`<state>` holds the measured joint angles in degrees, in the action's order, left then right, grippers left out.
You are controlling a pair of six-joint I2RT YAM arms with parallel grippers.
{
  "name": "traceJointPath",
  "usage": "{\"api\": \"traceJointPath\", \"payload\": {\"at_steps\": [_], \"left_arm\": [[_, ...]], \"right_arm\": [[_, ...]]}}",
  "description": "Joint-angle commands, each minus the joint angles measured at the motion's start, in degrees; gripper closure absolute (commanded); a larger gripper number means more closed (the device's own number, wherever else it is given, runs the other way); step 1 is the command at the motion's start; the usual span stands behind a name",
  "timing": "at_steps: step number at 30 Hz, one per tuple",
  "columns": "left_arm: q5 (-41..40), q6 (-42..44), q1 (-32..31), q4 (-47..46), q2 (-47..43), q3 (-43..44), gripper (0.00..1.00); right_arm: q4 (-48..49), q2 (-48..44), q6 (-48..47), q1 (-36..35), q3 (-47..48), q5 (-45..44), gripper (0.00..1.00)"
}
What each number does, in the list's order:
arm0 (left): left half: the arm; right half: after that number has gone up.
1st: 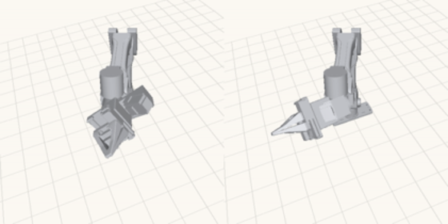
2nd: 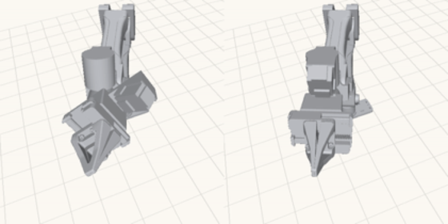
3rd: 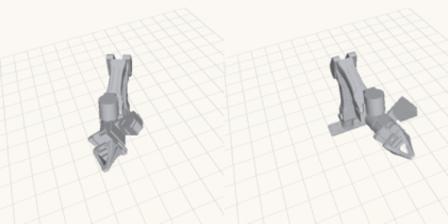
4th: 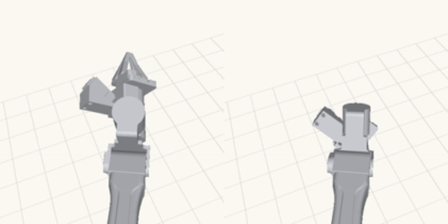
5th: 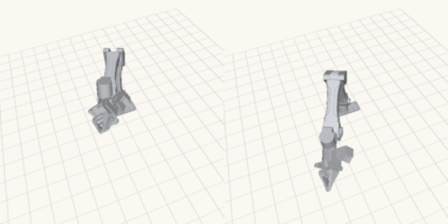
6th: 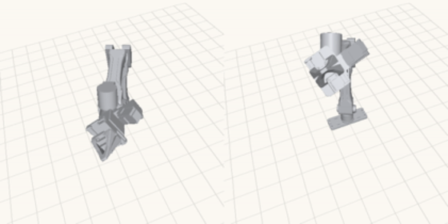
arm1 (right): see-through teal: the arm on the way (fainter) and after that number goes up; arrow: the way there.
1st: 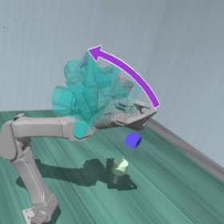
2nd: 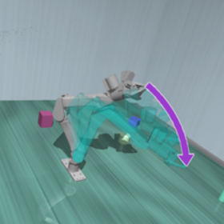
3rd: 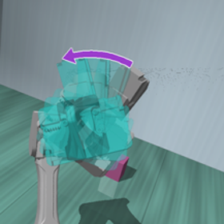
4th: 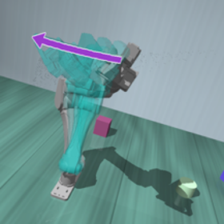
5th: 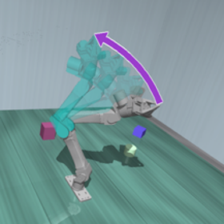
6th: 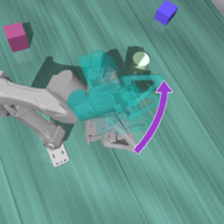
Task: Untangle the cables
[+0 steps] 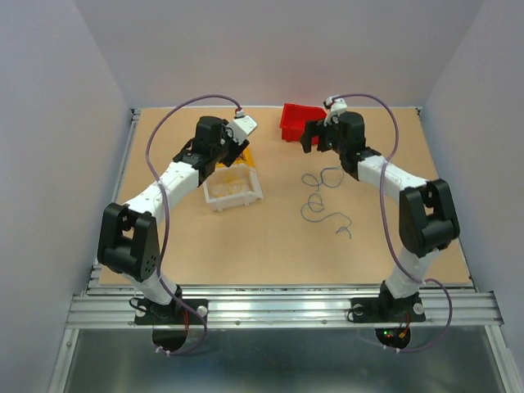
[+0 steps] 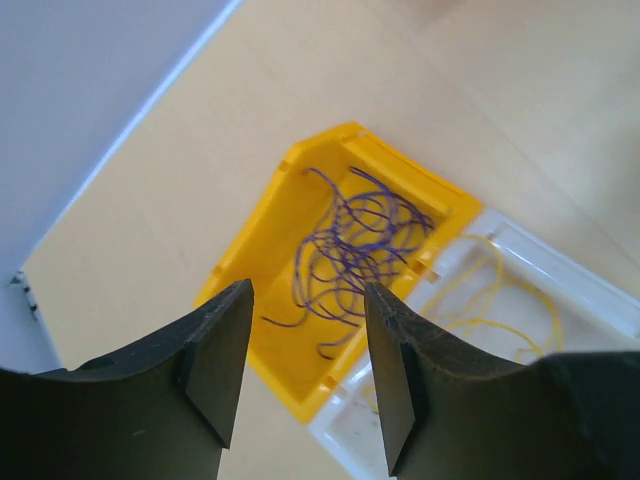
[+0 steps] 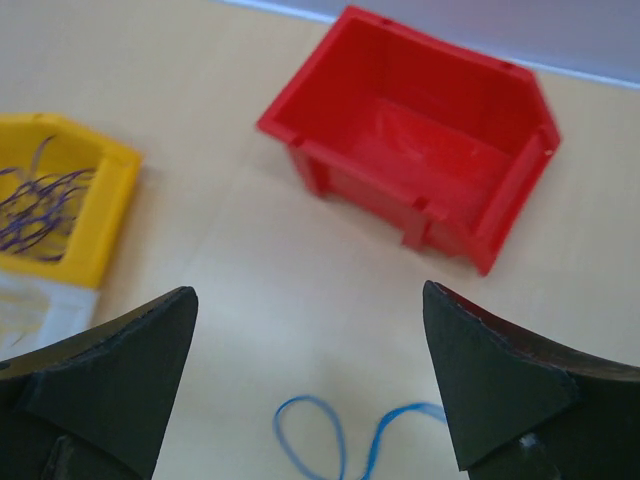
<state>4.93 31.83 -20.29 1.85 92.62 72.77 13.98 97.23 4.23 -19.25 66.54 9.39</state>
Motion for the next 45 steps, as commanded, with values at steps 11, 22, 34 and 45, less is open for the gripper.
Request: {"api": "traceJointPath", "payload": {"at_steps": [11, 22, 34, 45], "left_arm": [[0.6, -1.2, -4.9, -12.0, -10.4, -11.0, 0.39], [0.5, -0.9, -5.2, -13.6, -9.0, -12.0, 0.38], [0.3, -0.9, -5.6, -13.4, -7.7, -11.8, 0.38], [0.0, -0.9, -6.0, -13.4, -6.9, -11.6, 0.38]], "right_arm": [[-1.7, 28.7, 1.6, 7.3, 34.8, 0.4, 0.00], [-5.7, 32.8, 1.9, 7.4, 35.3, 17.0, 0.01], [-6.6, 19.8, -1.2, 7.2, 14.1, 21.3, 0.13], [-6.0, 12.8, -1.8, 3.4, 5.8, 20.6, 0.50]]}}
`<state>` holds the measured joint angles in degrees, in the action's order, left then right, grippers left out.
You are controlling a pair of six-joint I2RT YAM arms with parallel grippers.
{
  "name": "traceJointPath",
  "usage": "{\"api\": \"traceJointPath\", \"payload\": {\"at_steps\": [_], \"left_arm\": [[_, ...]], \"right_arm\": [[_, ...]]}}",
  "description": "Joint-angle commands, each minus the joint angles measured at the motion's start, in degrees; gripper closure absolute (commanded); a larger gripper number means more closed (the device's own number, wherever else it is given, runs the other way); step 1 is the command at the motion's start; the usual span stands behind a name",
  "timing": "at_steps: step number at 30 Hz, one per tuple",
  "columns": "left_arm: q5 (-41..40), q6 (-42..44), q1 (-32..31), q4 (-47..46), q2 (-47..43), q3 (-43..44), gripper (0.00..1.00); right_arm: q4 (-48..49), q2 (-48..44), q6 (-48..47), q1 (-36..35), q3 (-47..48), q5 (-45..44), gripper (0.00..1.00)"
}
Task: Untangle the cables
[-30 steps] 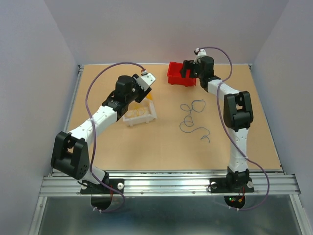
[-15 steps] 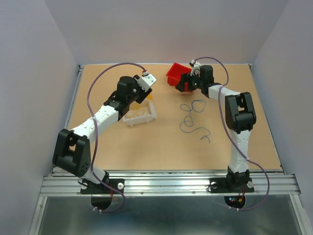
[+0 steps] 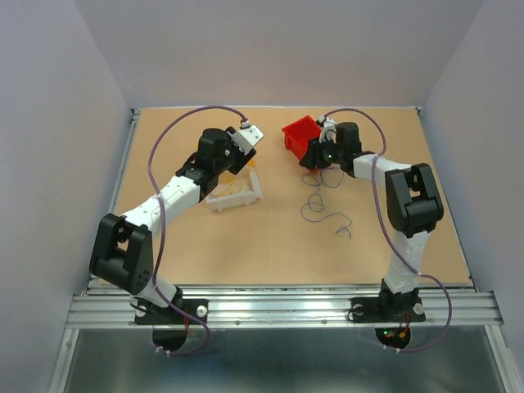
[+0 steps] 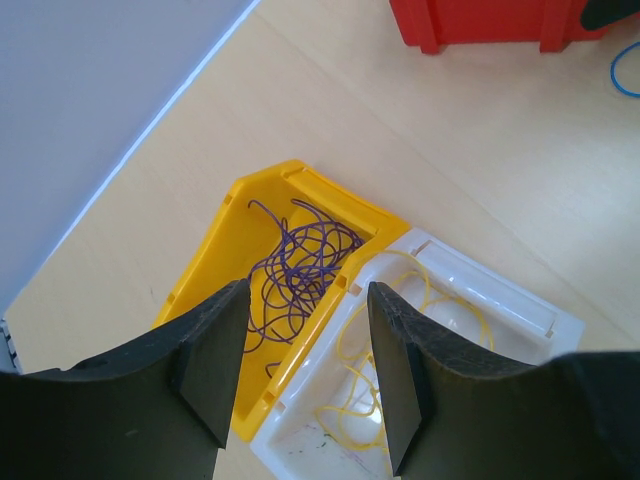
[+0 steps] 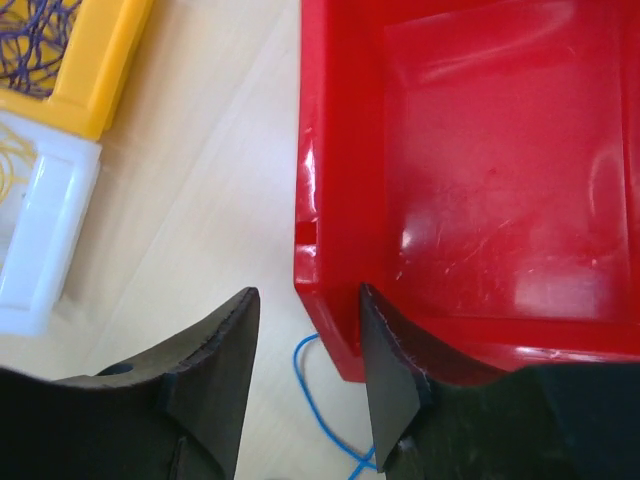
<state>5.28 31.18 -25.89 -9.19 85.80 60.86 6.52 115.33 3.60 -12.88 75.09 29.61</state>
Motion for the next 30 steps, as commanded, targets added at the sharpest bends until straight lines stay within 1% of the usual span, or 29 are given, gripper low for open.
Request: {"api": "traceJointPath", "payload": {"at_steps": [1, 3, 5, 6, 7, 9, 10, 11, 12, 13, 14, 15, 16, 17, 18, 19, 23, 25, 30], "left_arm": [[-0.3, -0.2, -0.4, -2.3, -0.1, 0.3, 0.38], [-0.2, -0.2, -0.4, -2.3, 0.1, 0.3, 0.38], [-0.1, -0.2, -0.5, -2.3, 0.2, 0.2, 0.39], [0.2, -0.2, -0.6, -2.3, 0.1, 0.1, 0.38], [0.2, -0.3, -0.6, -2.3, 0.0, 0.0, 0.38], [0.6, -0.3, -0.7, -2.6, -0.2, -0.3, 0.39], [0.8, -0.3, -0.7, -2.8, -0.5, -0.6, 0.38], [1.0, -0.3, -0.7, -3.2, -1.0, -0.8, 0.38], [1.0, -0.6, -0.7, -5.0, -2.0, -2.1, 0.38], [0.7, -0.8, -0.7, -6.5, -2.8, -3.2, 0.38], [-0.3, -1.2, -0.7, -8.1, -3.7, -4.2, 0.37], [-0.8, -1.4, -0.7, -11.5, -5.6, -6.6, 0.36], [-1.1, -1.4, -0.7, -12.9, -6.5, -7.6, 0.35], [-1.8, -1.5, -0.7, -15.7, -7.6, -8.6, 0.34], [-2.1, -1.6, -0.7, -16.9, -8.4, -10.4, 0.33], [-2.5, -1.7, -0.7, -18.0, -10.0, -11.3, 0.32], [-2.6, -1.8, -0.7, -21.9, -13.0, -14.4, 0.29], [-2.7, -1.6, -0.7, -23.1, -13.7, -15.3, 0.29], [-2.7, -1.6, -0.7, -23.7, -13.5, -15.6, 0.29]], "right_arm": [[1.4, -5.9, -1.3, -3.5, -3.2, 0.6, 0.50], [1.3, -7.0, -1.5, -5.0, -4.0, 1.9, 0.49], [1.3, -8.6, -1.7, -5.3, -5.4, 4.4, 0.45], [1.2, -10.0, -1.7, -5.4, -5.8, 4.6, 0.33], [1.2, -11.0, -1.5, -5.4, -7.1, 4.1, 0.27], [1.2, -13.0, -1.0, -5.4, -8.6, 2.0, 0.20], [1.1, -15.6, 0.1, -5.4, -9.6, 0.5, 0.20], [0.2, -16.9, 0.8, -5.4, -11.2, -3.1, 0.20], [-0.5, -19.8, 2.0, -5.4, -12.1, -5.3, 0.20], [-1.5, -21.2, 2.9, -5.4, -12.9, -10.3, 0.20], [-2.6, -22.8, 3.7, -5.4, -13.6, -13.1, 0.20], [-4.7, -24.1, 4.4, -5.4, -15.2, -15.9, 0.20], [-5.6, -25.1, 5.6, -5.4, -15.7, -21.5, 0.20], [-6.3, -26.7, 6.2, -5.4, -16.1, -24.6, 0.19], [-8.3, -27.1, 6.9, -5.4, -16.4, -27.6, 0.19], [-8.8, -27.1, 8.3, -5.3, -16.6, -32.8, 0.19], [-11.2, -23.9, 12.6, -4.1, -14.4, -42.1, 0.22], [-11.3, -21.3, 14.5, -2.8, -13.3, -42.7, 0.25], [-11.2, -15.1, 15.4, 0.7, -10.8, -41.2, 0.31]]}}
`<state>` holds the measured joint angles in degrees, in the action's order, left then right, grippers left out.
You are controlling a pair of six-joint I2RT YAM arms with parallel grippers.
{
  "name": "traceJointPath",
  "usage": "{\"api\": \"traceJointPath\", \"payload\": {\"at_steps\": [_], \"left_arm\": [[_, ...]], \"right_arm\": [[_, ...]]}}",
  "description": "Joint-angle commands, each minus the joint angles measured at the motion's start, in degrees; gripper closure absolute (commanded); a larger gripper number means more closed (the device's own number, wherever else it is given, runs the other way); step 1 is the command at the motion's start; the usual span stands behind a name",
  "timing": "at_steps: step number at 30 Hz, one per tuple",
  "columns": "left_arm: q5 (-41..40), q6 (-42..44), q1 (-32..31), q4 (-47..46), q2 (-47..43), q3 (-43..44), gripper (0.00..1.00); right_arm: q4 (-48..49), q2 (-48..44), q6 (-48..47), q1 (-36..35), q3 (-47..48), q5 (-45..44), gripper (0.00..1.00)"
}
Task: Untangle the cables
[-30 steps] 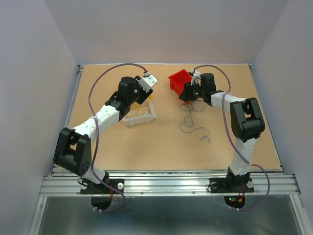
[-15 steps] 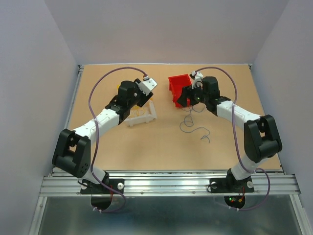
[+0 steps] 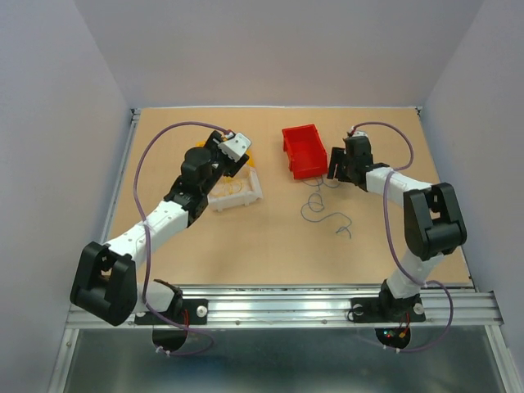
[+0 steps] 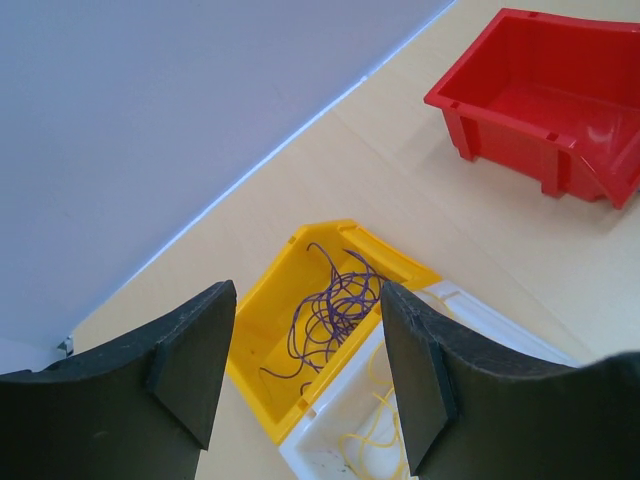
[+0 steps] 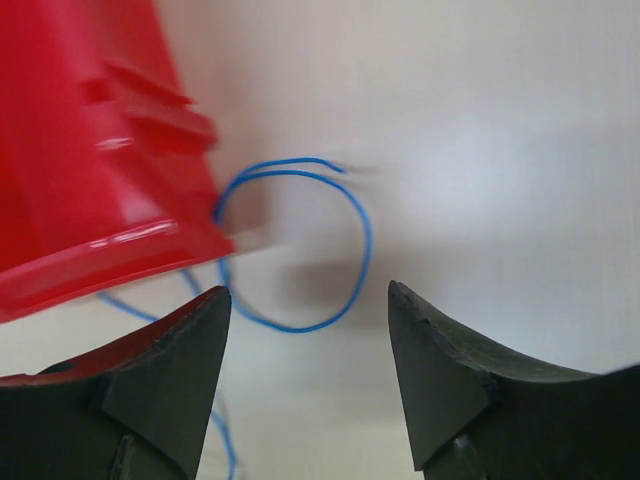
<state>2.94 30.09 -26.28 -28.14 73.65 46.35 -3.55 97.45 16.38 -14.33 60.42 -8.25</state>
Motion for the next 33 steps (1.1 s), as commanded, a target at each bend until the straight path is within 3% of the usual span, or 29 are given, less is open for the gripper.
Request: {"api": "traceJointPath", "payload": {"at_steps": [1, 4, 10, 11, 12, 13, 19, 22, 26, 33], "left_arm": [[-0.4, -0.4, -0.3, -4.7, -1.2, -1.1, 0.29], [0.0, -0.4, -0.3, -4.7, -1.4, -1.2, 0.29], [0.5, -0.3, -0.3, -4.7, -1.6, -1.3, 0.29], [0.5, -0.4, -0.3, -4.8, -1.6, -1.3, 0.29], [0.7, -0.4, -0.3, -4.6, -1.6, -1.3, 0.29], [0.7, -0.3, -0.3, -4.7, -1.6, -1.3, 0.29], [1.6, -0.3, -0.3, -5.0, -2.2, -2.0, 0.29], [1.9, -0.1, -0.3, -5.2, -2.1, -2.2, 0.29], [1.7, -0.2, -0.3, -5.3, -1.8, -2.1, 0.29], [2.2, -0.1, -0.4, -5.3, -2.6, -2.4, 0.29]], "right_arm": [[-1.1, 4.4, 3.0, 2.5, 4.2, -3.2, 0.32], [-1.1, 6.0, 3.3, 3.7, 5.1, -2.7, 0.35], [-0.8, 11.4, 2.9, 3.9, 9.1, -1.4, 0.55], [-0.8, 11.9, 2.6, 3.9, 9.3, -0.9, 0.62], [-0.8, 11.8, 2.4, 3.9, 9.4, -0.6, 0.89], [-0.8, 11.0, 1.6, 3.9, 9.1, -0.3, 0.99], [-0.8, -7.7, 0.8, 3.9, -2.2, 3.1, 0.99], [-0.8, -24.3, 0.6, 3.8, -8.3, 7.8, 0.99], [0.3, -32.6, -0.1, 3.8, -12.1, 12.2, 1.00], [3.0, -37.2, 0.7, 3.8, -10.5, 16.0, 0.99]]}}
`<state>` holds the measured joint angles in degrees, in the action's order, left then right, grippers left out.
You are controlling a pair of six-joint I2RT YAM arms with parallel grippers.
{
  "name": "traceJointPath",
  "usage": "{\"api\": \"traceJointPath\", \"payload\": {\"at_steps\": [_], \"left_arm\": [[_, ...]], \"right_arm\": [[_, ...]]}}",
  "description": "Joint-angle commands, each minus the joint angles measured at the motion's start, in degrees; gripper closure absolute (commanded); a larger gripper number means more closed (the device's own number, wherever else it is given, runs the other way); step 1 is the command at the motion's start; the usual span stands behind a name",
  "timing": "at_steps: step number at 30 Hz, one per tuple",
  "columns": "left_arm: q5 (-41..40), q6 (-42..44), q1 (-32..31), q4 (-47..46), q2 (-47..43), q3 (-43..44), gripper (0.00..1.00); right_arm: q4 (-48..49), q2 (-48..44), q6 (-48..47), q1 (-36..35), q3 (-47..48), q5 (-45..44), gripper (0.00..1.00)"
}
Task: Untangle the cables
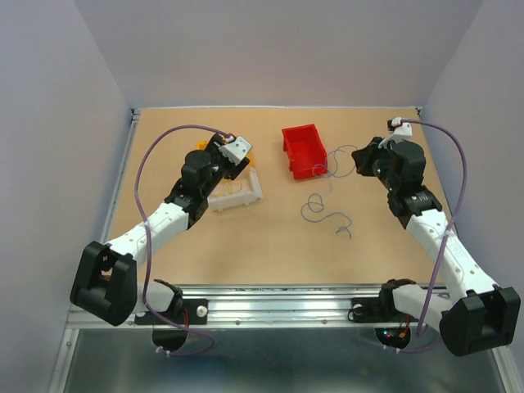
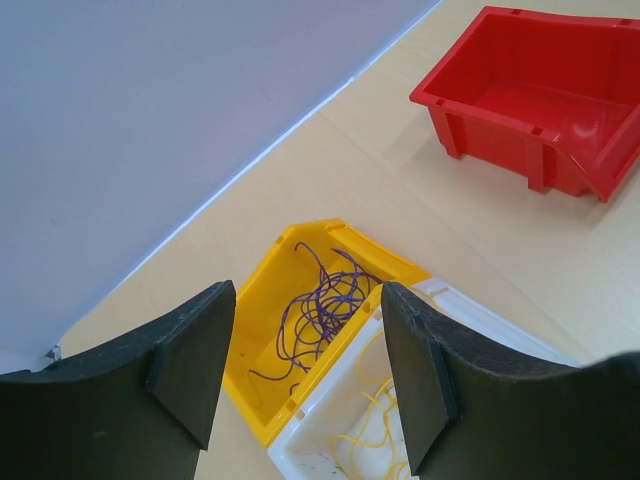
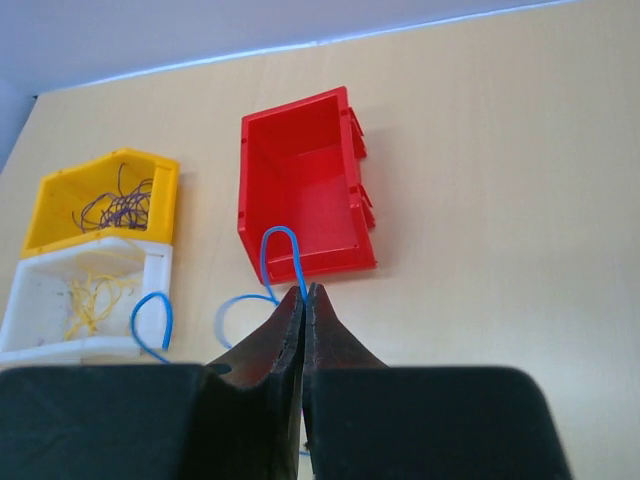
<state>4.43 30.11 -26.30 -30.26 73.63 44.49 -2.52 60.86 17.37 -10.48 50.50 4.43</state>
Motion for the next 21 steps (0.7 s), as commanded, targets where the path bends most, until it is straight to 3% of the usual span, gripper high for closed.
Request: {"api": "traceJointPath", "payload": {"at_steps": [1, 9, 21], "left_arm": [[0.9, -0.1, -0.4, -3.2, -2.5, -0.6, 0.29], [0.9, 0.0, -0.3, -3.4, -2.2, -0.6, 0.29], [0.8, 0.3, -0.4, -4.2, -2.1, -1.1, 0.29]], "right_arm": [[4.1, -0.7, -0.4, -0.1, 0.1, 3.6, 1.00], [9.6, 7.9, -1.9, -0.1, 5.7, 9.0, 0.99], [16.0, 32.6, 0.0, -0.1, 17.5, 11.3, 0.99]]}}
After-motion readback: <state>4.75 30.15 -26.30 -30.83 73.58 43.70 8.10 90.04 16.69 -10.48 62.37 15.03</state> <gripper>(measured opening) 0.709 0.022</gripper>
